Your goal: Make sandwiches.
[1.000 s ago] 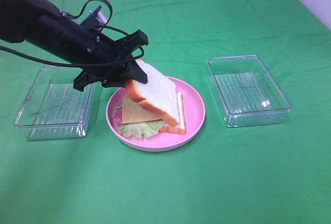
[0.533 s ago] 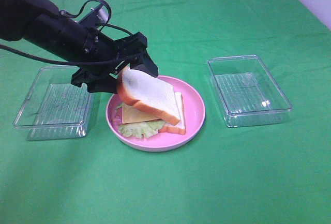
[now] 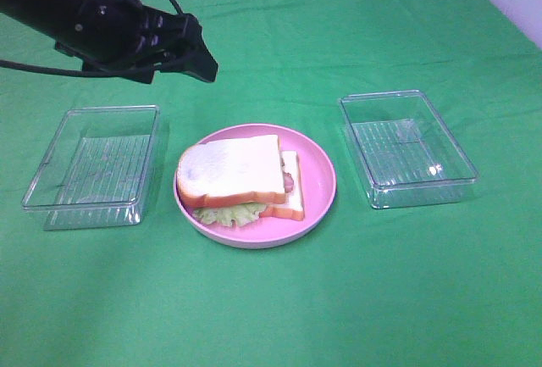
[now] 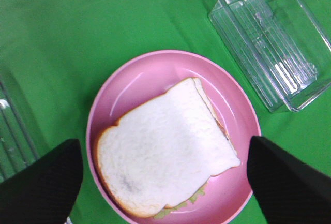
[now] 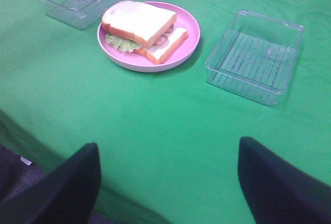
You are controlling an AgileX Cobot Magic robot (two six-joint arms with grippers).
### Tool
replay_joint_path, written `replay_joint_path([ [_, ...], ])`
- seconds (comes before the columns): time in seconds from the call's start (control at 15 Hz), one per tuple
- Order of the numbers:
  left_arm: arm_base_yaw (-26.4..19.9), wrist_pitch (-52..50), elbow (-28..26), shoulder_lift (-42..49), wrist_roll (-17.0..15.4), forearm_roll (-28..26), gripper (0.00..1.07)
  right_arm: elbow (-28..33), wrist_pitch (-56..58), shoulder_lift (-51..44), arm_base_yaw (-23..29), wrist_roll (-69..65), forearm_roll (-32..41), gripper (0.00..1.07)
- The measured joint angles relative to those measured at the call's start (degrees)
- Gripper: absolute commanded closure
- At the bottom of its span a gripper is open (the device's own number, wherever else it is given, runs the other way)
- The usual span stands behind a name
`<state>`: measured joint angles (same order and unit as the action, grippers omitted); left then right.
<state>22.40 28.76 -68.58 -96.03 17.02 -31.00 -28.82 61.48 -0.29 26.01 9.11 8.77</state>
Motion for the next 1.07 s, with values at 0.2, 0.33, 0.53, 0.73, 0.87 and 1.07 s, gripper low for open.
replay_joint_path([
  [0.2, 0.00, 3.61, 0.00, 8.02, -3.55, 5.44, 0.25, 0.00, 0.00, 0.00, 0.00, 0.00, 0.00, 0.37],
  [0.33, 0.00, 15.01, 0.00, 20.45, -7.68, 11.06, 0.25, 0.00, 0.00, 0.00, 0.00, 0.00, 0.00, 0.37],
  [0.53, 0.00, 26.24, 0.06, 32.89, -12.89, 17.25, 0.25, 0.00, 0.00, 0.00, 0.00, 0.00, 0.00, 0.37],
  [0.73, 0.00, 32.14, 1.43, 43.77, -16.56, 21.37, 0.25, 0.00, 0.00, 0.00, 0.00, 0.00, 0.00, 0.37],
  [0.87, 0.00, 33.29, 5.33, 51.51, -17.36, 22.80, 0.25, 0.00, 0.00, 0.00, 0.00, 0.00, 0.00, 0.37],
  [1.07, 0.00, 34.49, 15.99, 65.89, -17.59, 23.20, 0.25, 0.00, 0.00, 0.00, 0.00, 0.00, 0.00, 0.37],
])
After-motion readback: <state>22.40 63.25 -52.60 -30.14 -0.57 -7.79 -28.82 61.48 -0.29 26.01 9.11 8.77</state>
